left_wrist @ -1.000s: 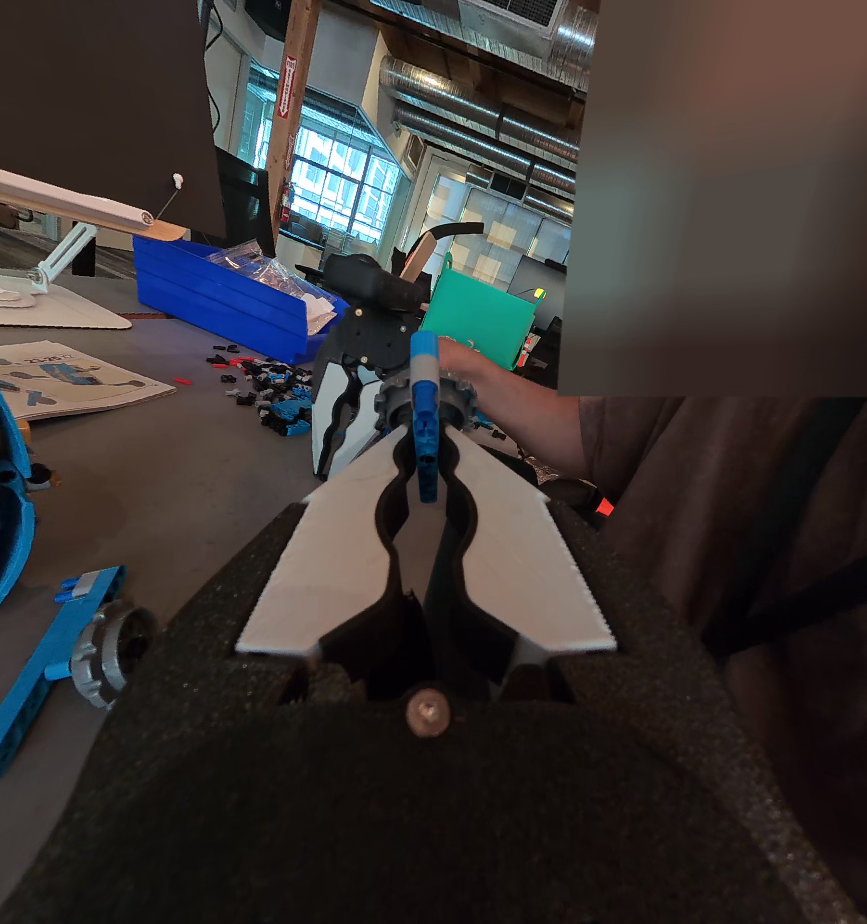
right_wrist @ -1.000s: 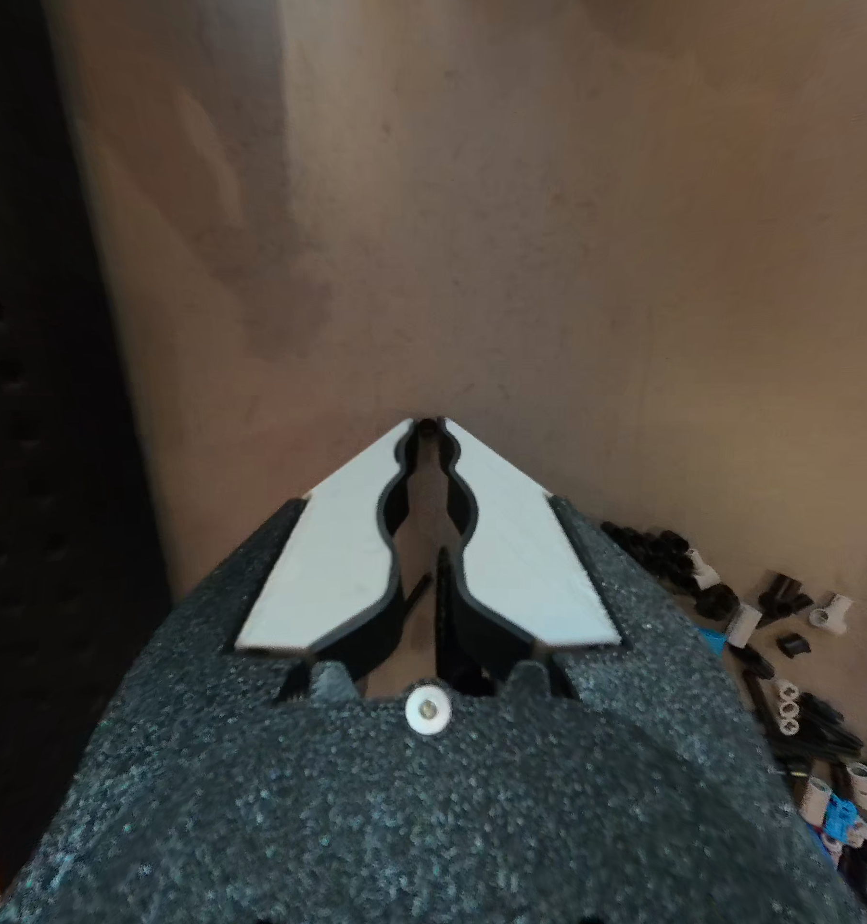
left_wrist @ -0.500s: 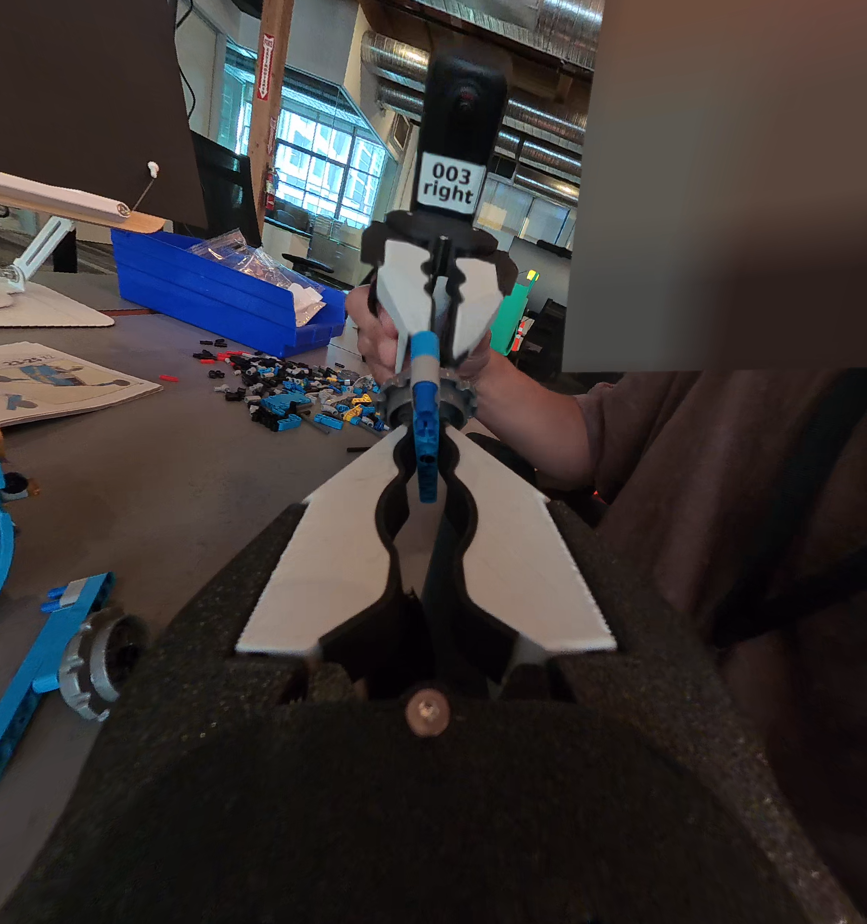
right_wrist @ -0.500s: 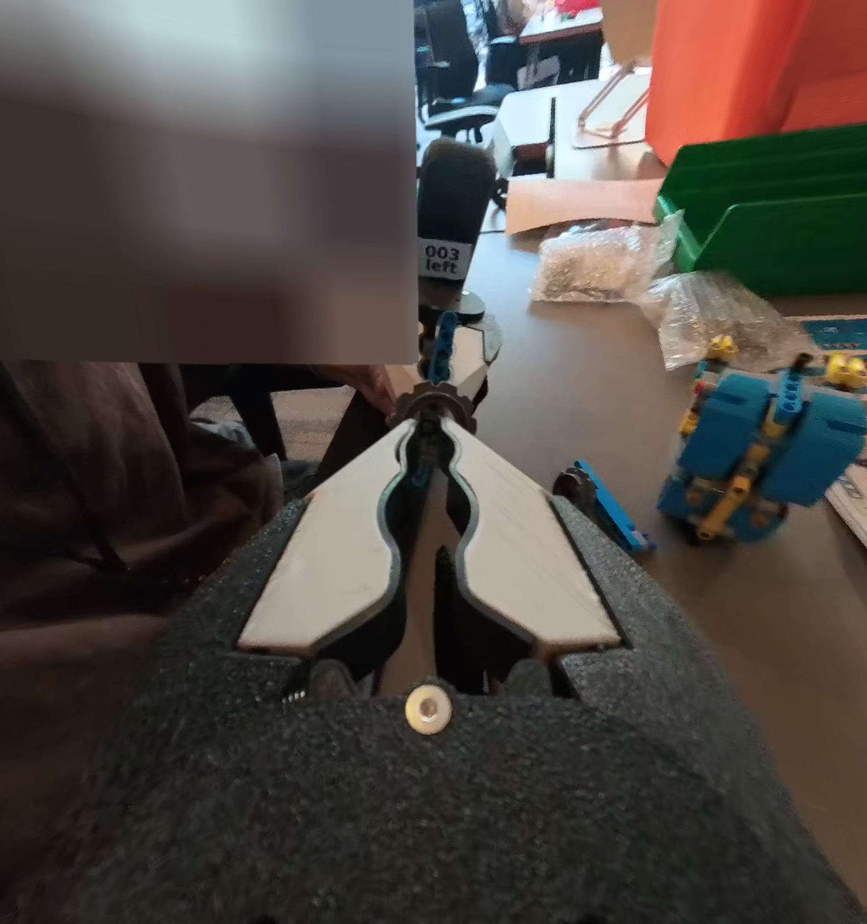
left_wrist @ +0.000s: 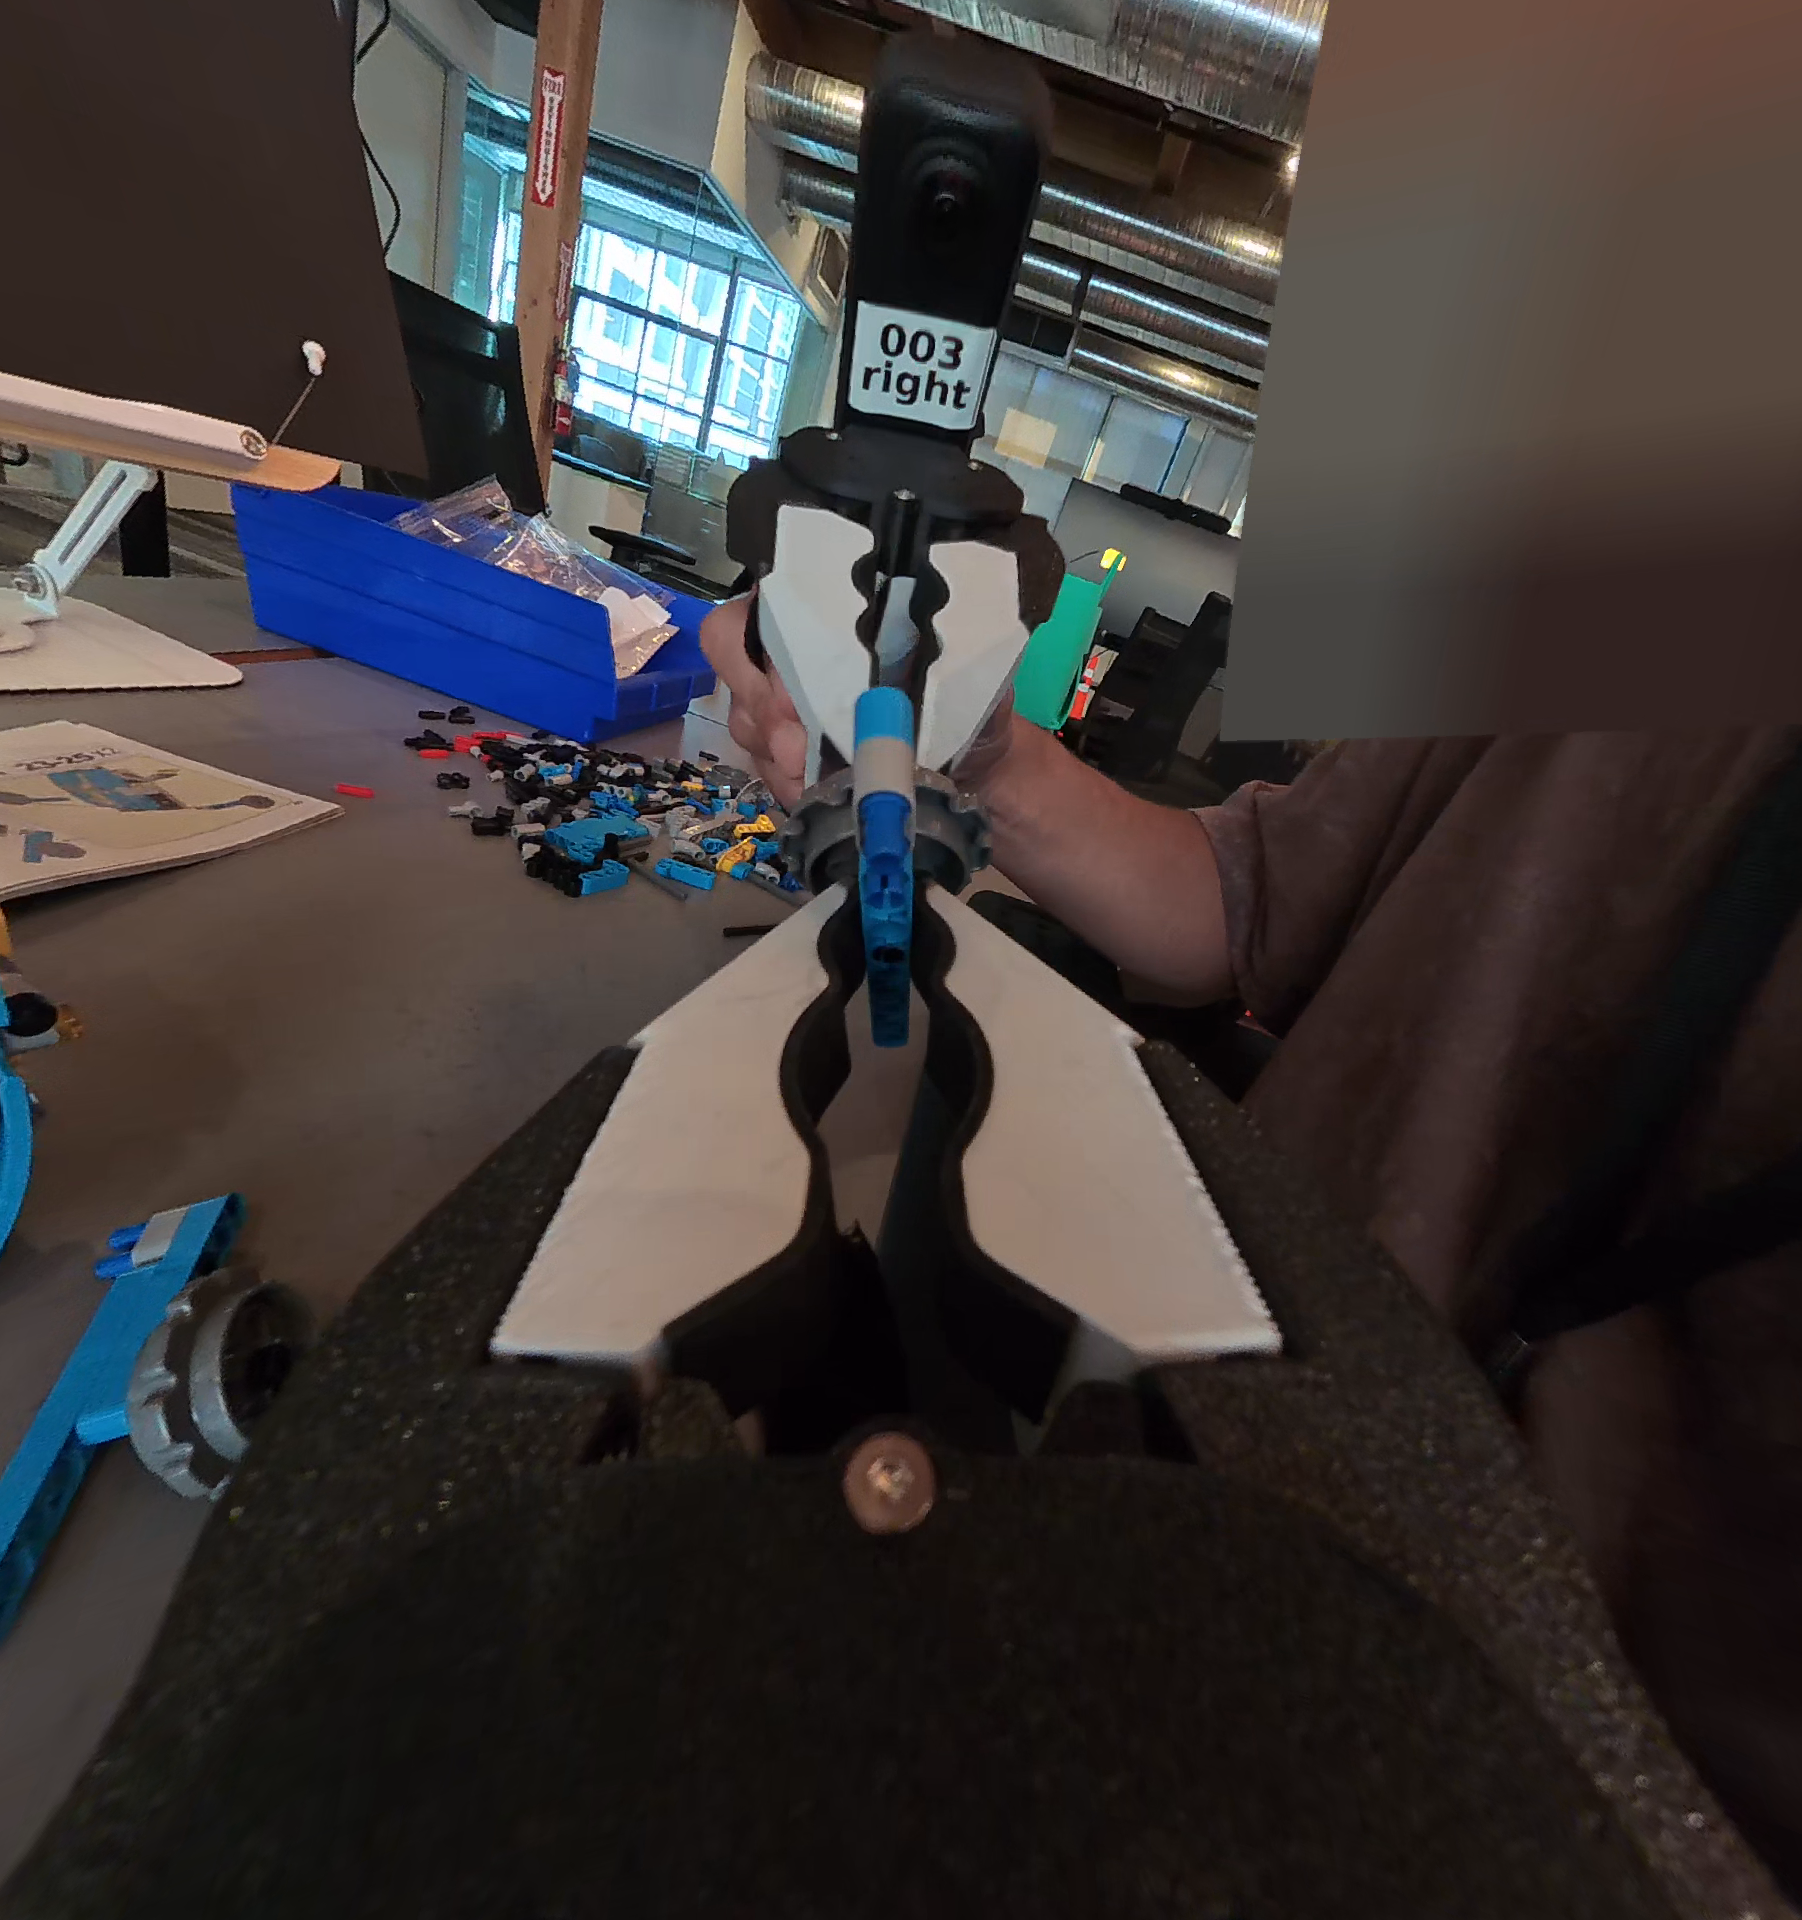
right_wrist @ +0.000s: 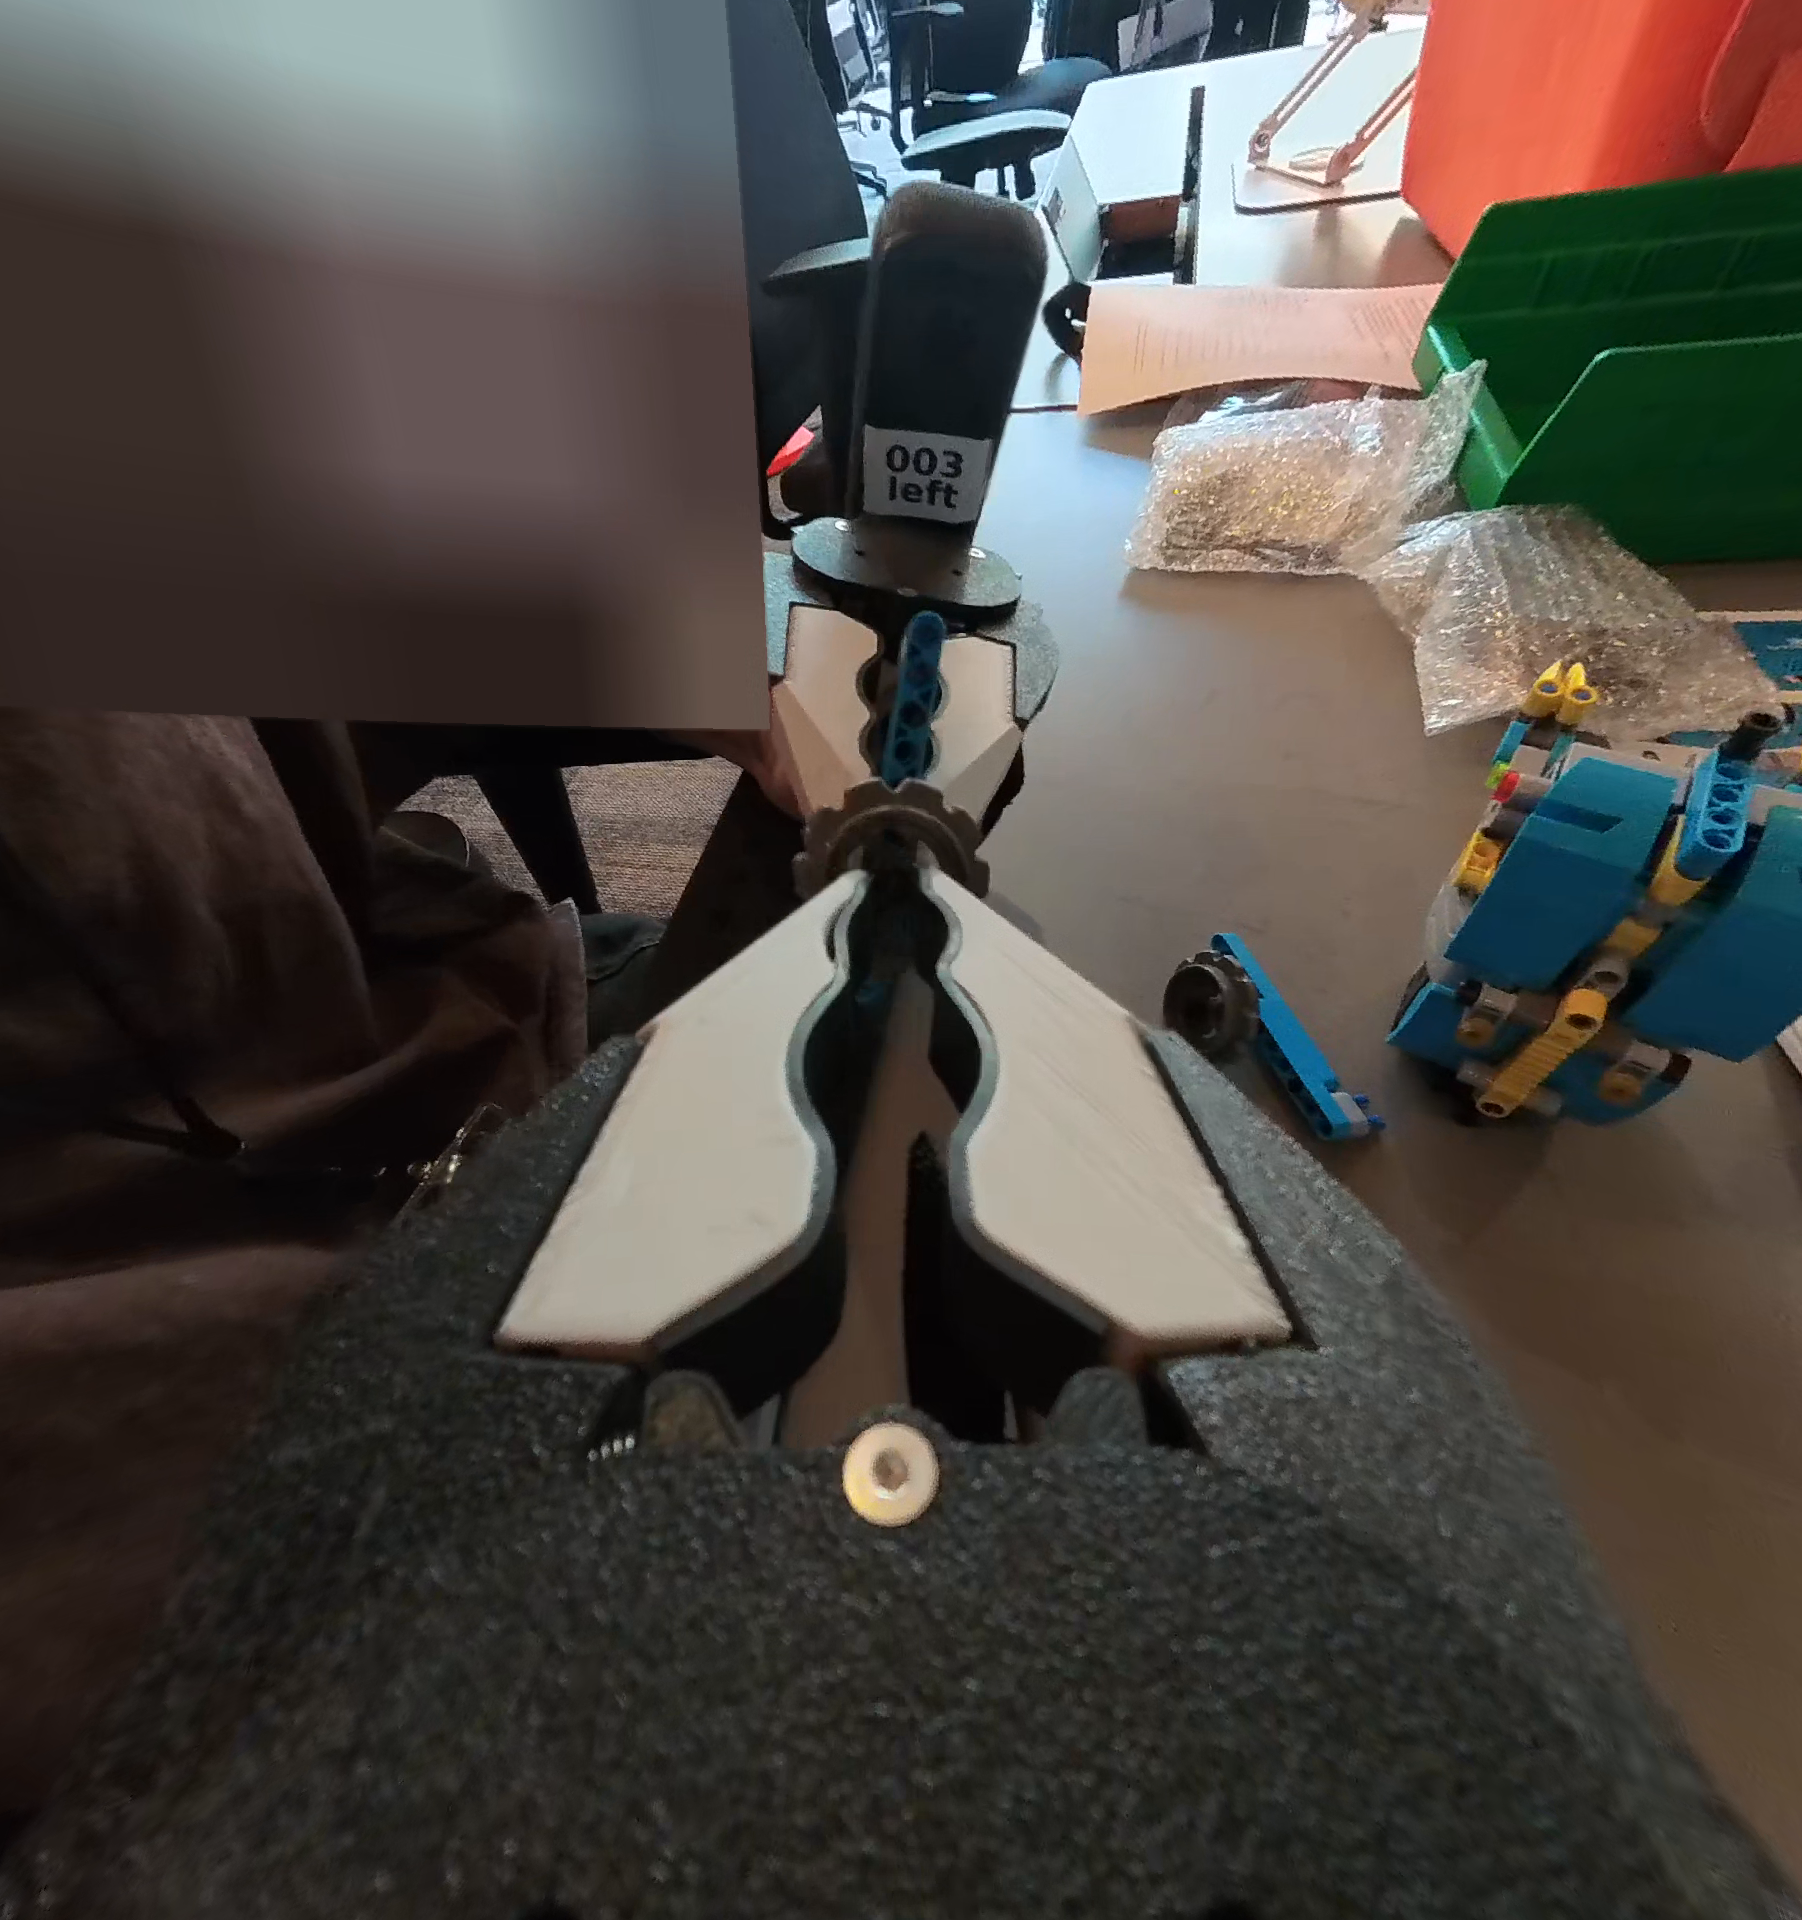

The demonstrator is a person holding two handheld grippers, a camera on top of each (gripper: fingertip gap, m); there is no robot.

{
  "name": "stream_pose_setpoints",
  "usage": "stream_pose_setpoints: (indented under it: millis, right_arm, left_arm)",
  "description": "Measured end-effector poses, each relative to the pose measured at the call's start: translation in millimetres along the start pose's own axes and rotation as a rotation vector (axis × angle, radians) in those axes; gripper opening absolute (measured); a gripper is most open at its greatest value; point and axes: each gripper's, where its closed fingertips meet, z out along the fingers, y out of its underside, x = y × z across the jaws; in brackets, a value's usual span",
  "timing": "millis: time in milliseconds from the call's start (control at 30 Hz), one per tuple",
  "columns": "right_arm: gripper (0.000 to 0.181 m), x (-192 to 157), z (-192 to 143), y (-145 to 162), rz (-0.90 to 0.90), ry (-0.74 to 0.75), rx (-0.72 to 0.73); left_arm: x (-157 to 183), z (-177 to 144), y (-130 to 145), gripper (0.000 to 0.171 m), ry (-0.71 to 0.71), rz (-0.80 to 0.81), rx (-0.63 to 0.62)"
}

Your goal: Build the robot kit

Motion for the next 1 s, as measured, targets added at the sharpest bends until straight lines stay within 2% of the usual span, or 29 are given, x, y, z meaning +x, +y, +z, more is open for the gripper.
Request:
stream_pose_setpoints:
  millis: [633, 1000]
  right_arm:
    - [0.006, 0.5, 0.7, 3.6, 0.068, -0.066, 0.016]
    - [0.007, 0.2, 1.7, -5.4, 0.079, -0.059, 0.14]
  left_arm:
    - [-1.6, 1.2, 3.1, 0.006, -0.012, 0.003, -0.02]
    - [0.1, -4.3, -7.6, 0.006, 0.011, -0.019, 0.052]
